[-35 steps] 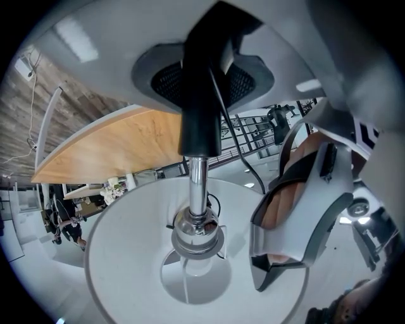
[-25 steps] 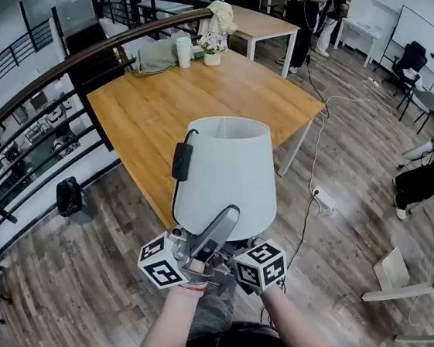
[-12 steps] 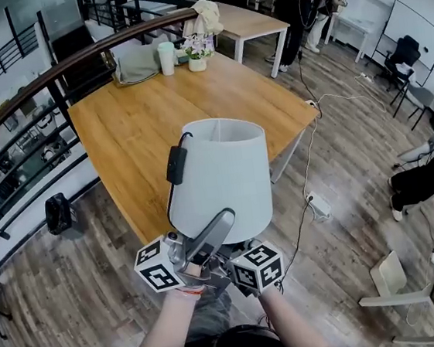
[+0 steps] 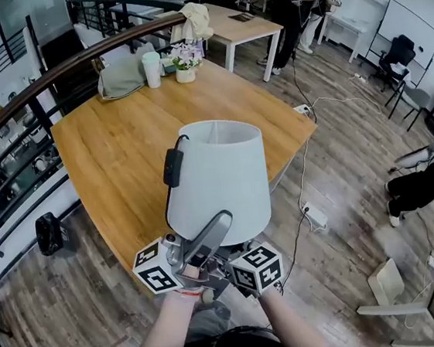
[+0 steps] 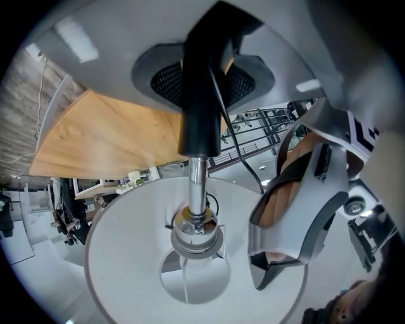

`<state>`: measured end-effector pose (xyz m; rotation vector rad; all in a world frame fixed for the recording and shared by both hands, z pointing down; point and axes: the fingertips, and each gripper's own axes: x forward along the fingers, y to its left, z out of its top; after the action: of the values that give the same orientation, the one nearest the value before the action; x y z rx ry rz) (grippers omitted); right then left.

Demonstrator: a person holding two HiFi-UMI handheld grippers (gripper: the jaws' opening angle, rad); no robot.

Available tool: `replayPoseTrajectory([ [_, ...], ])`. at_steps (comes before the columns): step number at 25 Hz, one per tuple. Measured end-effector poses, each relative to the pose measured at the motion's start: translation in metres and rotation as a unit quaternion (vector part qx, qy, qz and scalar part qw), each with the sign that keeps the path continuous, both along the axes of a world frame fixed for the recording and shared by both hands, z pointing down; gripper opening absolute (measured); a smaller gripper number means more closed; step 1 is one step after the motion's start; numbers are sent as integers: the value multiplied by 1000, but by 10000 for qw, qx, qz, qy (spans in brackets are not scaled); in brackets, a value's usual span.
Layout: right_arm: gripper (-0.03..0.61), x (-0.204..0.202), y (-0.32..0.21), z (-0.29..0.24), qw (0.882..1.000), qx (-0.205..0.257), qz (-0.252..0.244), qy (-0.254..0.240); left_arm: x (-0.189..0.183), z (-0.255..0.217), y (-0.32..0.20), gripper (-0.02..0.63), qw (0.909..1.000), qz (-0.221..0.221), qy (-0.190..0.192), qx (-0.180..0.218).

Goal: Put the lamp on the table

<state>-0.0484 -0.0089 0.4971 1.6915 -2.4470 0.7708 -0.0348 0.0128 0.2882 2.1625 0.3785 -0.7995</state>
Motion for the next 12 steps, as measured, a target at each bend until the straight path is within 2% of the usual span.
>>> replayPoseTrajectory([
  [6,150,38,-31,-4,9998,98,156,47,35,-4,-27,5,9998,149,50,102],
  [12,150,48,-54,-2,9998,149,94,-38,49,-1,-47,5,9998,98,-17,184],
])
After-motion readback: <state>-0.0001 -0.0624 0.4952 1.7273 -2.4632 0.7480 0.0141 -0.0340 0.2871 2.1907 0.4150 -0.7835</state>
